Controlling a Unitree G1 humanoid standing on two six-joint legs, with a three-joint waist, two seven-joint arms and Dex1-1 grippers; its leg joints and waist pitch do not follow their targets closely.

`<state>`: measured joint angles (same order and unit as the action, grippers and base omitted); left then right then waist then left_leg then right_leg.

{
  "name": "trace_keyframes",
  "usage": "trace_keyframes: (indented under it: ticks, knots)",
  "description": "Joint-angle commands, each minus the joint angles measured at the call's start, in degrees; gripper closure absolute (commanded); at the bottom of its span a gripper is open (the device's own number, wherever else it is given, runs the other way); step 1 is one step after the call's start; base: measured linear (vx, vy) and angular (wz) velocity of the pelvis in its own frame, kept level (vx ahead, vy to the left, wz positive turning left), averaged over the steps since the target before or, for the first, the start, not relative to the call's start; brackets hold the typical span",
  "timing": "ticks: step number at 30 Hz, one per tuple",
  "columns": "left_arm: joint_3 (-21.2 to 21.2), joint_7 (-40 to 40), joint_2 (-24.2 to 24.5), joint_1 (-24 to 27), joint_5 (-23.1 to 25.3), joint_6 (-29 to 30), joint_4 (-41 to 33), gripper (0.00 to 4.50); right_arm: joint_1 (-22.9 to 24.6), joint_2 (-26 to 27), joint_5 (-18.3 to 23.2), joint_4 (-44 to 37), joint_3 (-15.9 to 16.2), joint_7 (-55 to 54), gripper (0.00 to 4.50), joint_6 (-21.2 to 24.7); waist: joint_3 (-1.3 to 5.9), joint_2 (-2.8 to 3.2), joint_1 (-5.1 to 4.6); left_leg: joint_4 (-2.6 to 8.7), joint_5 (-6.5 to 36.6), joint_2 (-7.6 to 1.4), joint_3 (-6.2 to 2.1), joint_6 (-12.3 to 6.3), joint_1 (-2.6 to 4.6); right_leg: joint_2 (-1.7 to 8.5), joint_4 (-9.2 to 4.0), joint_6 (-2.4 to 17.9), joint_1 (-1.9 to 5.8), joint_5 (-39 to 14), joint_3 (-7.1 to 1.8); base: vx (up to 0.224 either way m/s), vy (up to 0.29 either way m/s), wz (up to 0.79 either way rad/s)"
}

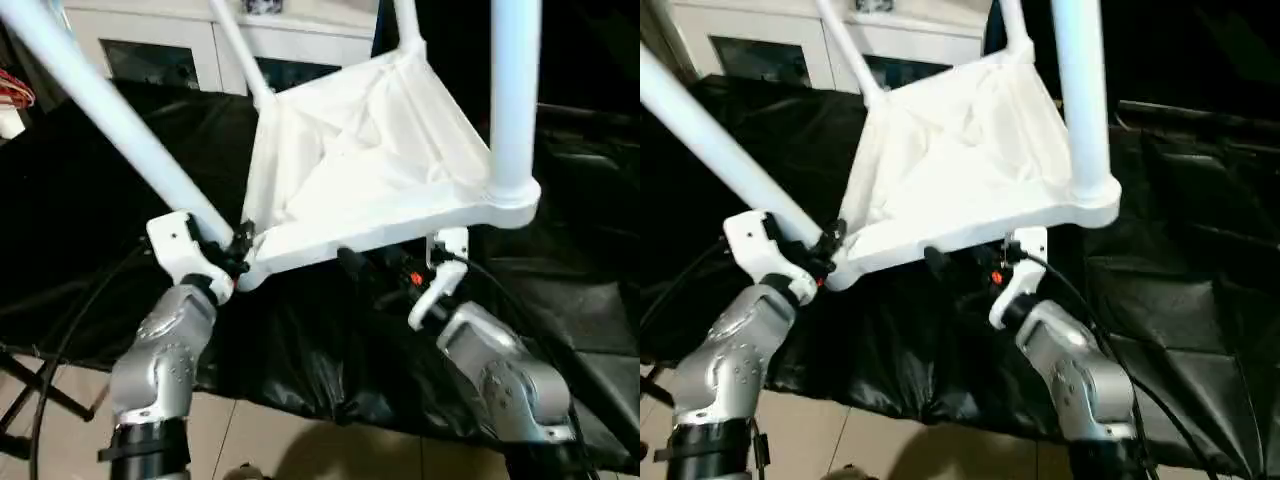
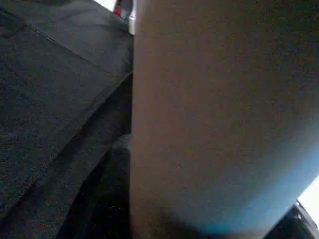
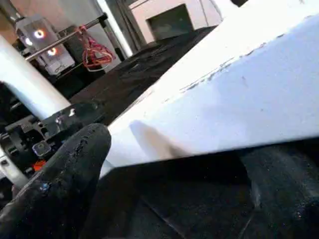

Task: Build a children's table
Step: Flip table

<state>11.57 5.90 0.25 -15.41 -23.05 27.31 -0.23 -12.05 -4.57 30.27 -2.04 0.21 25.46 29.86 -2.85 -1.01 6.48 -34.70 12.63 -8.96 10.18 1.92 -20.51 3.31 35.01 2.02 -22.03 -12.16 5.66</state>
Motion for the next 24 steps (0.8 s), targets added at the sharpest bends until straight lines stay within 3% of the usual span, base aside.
trace_keyframes:
  ticks: [1, 2, 5, 8, 10, 12, 13, 15, 16, 18, 20, 24]
  knots:
    - [-0.35, 0.64, -1.62, -2.19, -2.51, -1.39, -0.82, 2.29, -1.14, 0.47, 1.06, 0.47, -0.93, -0.42, 0.00, 0.29, 3.34, -0.37, 0.01, 3.95, 0.23, -4.98, -2.06, -3.88, 0.11, 6.59, -3.54, 9.18, 3.21, -2.15, -4.43, 0.000, 0.000, 0.00]
    - [-0.50, 0.73, -1.57, -2.99, -1.53, -2.15, 0.02, 2.29, -3.74, 2.58, 3.18, 3.61, -3.70, -1.31, 0.00, -0.12, 3.27, -0.98, -0.18, 4.06, 0.72, -4.94, -2.03, -3.95, 0.07, 6.66, -3.61, 9.27, 3.15, -2.94, -4.44, 0.000, 0.000, 0.00]
    - [-0.80, 0.79, -1.29, -3.27, -0.22, -2.90, 0.14, 2.29, -6.02, 4.30, 5.58, 6.12, -7.08, -3.15, 0.00, -0.40, 3.33, -0.59, -0.04, 4.08, 0.58, -5.01, -2.06, -3.11, 0.20, 6.67, -3.56, 9.30, 3.07, -3.58, -4.43, 0.000, 0.000, 0.00]
    - [-1.36, 0.85, -0.85, -3.65, 0.75, -3.63, 0.13, 2.29, -9.75, 5.41, 8.65, 10.02, -11.07, -5.84, 0.00, 0.16, 3.51, -0.62, -0.16, 3.94, -2.02, -5.03, -2.09, -3.29, 0.26, 6.52, -2.86, 10.15, 3.06, 1.42, -4.40, 0.000, 0.000, 0.00]
    - [-2.17, 1.07, -0.74, -3.67, 1.19, -3.88, -0.15, 2.30, -12.25, 5.53, 9.71, 12.97, -12.69, -6.98, 0.00, 0.60, 3.61, -0.81, -0.14, 3.78, -3.35, -4.88, -1.99, -3.79, 0.22, 6.57, -2.57, 10.77, 3.18, 3.68, -4.40, 0.000, 0.000, 0.00]
    - [-2.62, 1.16, -0.74, -3.81, 1.55, -4.05, -0.32, 2.30, -14.15, 5.67, 10.72, 15.25, -14.04, -7.92, 0.00, 1.01, 3.61, -1.51, -0.27, 3.71, -4.18, -4.82, -1.86, -4.50, 0.26, 6.53, -2.41, 11.36, 3.17, 4.35, -4.37, 0.000, 0.000, 0.00]
    - [-3.10, 1.56, -0.61, -3.71, 2.08, -4.63, -0.59, 2.30, -15.93, 5.77, 11.31, 17.41, -15.27, -8.17, 0.00, 0.96, 3.62, -1.30, -0.14, 3.61, -4.51, -4.75, -1.83, -4.65, 0.14, 6.67, -2.37, 11.48, 3.24, 4.22, -4.38, 0.000, 0.000, 0.00]
    - [-3.38, 1.82, -0.51, -3.55, 2.38, -4.87, -0.76, 2.30, -16.76, 6.05, 11.85, 18.24, -16.07, -8.56, 0.00, 1.03, 3.74, -1.49, -0.19, 3.47, -5.35, -4.70, -1.78, -5.08, 0.08, 6.62, -2.15, 11.56, 3.26, 5.00, -4.37, 0.000, 0.000, 0.00]
    - [-3.72, 2.08, -0.41, -3.28, 2.71, -5.08, -1.04, 2.30, -17.43, 6.30, 12.36, 18.84, -16.74, -9.08, 0.00, 1.13, 3.77, -1.91, -0.29, 3.36, -6.00, -4.68, -1.71, -5.44, -0.01, 6.51, -2.12, 11.48, 3.26, 5.69, -4.36, 0.000, 0.000, 0.00]
    - [-4.79, 2.76, -0.17, -2.29, 3.61, -5.24, -2.13, 2.30, -18.99, 6.83, 14.40, 20.42, -18.62, -10.06, 0.00, 1.42, 4.07, -2.13, -0.43, 2.90, -9.25, -4.48, -1.67, -7.14, -0.27, 6.39, -1.44, 12.04, 3.09, 9.45, -4.31, 0.000, 0.000, 0.00]
    - [-5.58, 3.22, -0.26, -1.16, 4.00, -5.50, -3.20, 2.30, -19.96, 6.87, 14.97, 21.86, -19.54, -10.97, 0.18, 1.75, 3.97, -2.20, -0.52, 2.68, -9.09, -4.49, -1.55, -8.11, -0.43, 6.48, -1.34, 12.37, 2.90, 8.99, -4.33, 0.000, 0.000, 0.00]
    - [-6.83, 4.25, -0.15, -0.25, 4.45, -6.46, -3.88, 2.30, -20.97, 6.89, 15.94, 23.90, -21.18, -11.47, 0.54, 1.87, 3.69, -2.61, -0.81, 2.80, -6.90, -4.55, -1.41, -7.72, -0.39, 6.31, -1.77, 11.87, 2.85, 5.27, -4.28, 0.000, 0.000, 0.00]
